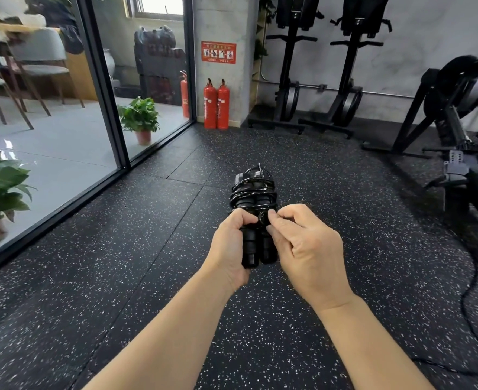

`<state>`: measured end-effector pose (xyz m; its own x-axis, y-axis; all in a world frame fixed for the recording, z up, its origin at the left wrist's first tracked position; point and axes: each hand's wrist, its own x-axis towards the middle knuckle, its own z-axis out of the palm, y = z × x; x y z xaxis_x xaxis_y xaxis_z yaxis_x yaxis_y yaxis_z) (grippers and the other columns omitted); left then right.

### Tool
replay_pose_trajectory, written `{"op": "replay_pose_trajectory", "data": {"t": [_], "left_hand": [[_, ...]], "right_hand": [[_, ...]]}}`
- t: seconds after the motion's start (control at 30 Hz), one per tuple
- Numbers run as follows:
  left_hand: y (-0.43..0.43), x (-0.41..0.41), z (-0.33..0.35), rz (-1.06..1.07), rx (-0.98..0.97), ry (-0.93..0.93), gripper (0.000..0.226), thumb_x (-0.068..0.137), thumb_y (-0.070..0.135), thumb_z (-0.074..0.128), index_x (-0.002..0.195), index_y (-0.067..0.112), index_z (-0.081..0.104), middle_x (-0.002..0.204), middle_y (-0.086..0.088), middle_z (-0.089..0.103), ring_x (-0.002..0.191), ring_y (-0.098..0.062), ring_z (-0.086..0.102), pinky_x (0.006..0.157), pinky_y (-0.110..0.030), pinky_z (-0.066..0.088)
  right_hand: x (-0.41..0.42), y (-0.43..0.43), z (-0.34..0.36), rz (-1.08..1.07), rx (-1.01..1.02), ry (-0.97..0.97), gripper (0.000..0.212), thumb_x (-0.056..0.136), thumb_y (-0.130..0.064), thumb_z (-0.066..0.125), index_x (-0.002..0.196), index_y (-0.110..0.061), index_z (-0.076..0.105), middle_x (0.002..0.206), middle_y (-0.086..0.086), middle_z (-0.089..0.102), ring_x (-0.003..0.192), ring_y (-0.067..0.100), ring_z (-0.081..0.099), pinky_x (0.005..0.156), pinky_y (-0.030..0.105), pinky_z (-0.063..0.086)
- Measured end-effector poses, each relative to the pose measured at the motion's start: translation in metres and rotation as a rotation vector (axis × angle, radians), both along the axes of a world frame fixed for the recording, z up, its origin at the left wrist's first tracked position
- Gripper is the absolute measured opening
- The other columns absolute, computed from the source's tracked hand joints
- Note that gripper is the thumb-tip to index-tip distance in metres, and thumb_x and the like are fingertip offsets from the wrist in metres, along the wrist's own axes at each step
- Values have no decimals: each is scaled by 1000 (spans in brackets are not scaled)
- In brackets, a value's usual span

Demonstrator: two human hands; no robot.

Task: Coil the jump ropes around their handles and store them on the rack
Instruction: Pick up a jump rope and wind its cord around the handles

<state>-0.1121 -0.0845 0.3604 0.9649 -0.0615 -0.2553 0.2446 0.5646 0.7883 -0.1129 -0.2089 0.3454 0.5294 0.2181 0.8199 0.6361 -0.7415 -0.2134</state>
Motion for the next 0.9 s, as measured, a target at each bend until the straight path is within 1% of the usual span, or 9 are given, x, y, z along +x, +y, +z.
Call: {"op": "replay_pose_trajectory", "data": {"t": [0.1, 0.17, 0.3, 0.37, 0.57, 0.63, 0.73, 0.83, 0.9], "left_hand": [[-1, 0, -3, 36, 50, -2, 18, 85, 12, 50, 101, 9, 56, 66, -5, 61, 45, -17, 56, 42, -22, 44], [-2, 0, -5, 48, 78, -5, 22, 85, 12, 51, 107, 10, 55, 67, -4, 61, 46, -16, 57, 42, -22, 44], [-4, -2, -9, 56, 143, -24, 25, 81, 22, 59, 103, 11, 56, 69, -2, 57, 48, -14, 54, 42, -20, 39], [-5, -1, -9, 68, 176, -67, 16, 83, 22, 62, 96, 15, 57, 69, -1, 56, 50, -13, 52, 41, -19, 37], [-7, 1, -11, 96, 332, -185, 26, 70, 33, 63, 89, 16, 59, 73, -4, 59, 57, -15, 52, 45, -23, 38], [-9, 1, -10, 134, 382, -182, 14, 79, 29, 63, 81, 16, 57, 69, -4, 53, 52, -14, 46, 42, -21, 33], [-13, 0, -9, 132, 385, -197, 13, 91, 17, 56, 79, 14, 60, 60, 2, 54, 47, -11, 48, 42, -19, 33], [-15, -2, -10, 100, 376, -224, 18, 93, 13, 54, 77, 11, 60, 56, 4, 56, 45, -8, 52, 41, -16, 36], [-16, -2, -11, 80, 393, -246, 17, 93, 14, 54, 78, 8, 62, 63, -1, 61, 55, -15, 57, 49, -21, 43]], "right_hand": [[1, -3, 0, 12, 16, 80, 22, 93, -22, 56, 102, -13, 74, 88, -6, 62, 63, 15, 58, 50, 34, 51], [-1, -3, 1, -25, -14, 86, 24, 94, -24, 52, 98, -14, 74, 85, -6, 61, 60, 15, 56, 47, 34, 50], [-7, 7, 6, -195, -171, 48, 20, 94, -15, 52, 84, -9, 69, 76, -2, 57, 54, 18, 52, 38, 32, 43], [-8, 11, 7, -245, -206, 40, 16, 90, -12, 55, 80, -8, 67, 74, 0, 55, 51, 19, 50, 36, 29, 38], [-9, 5, 10, -232, -196, 91, 10, 87, -14, 60, 80, -10, 66, 75, -1, 56, 51, 18, 51, 35, 30, 39], [-9, 0, 12, -184, -118, 158, 15, 90, -23, 55, 90, -14, 67, 85, -4, 59, 59, 18, 57, 42, 32, 46], [-6, -11, 18, -72, 66, 342, 20, 88, -25, 66, 107, -22, 62, 104, -12, 54, 82, 7, 60, 64, 33, 52], [-2, -17, 22, 14, 176, 438, 25, 84, -21, 71, 105, -25, 59, 105, -14, 49, 88, 1, 56, 72, 30, 51], [-1, -19, 25, 46, 207, 459, 26, 85, -20, 69, 107, -26, 56, 106, -13, 50, 87, 2, 55, 74, 29, 51]]}}
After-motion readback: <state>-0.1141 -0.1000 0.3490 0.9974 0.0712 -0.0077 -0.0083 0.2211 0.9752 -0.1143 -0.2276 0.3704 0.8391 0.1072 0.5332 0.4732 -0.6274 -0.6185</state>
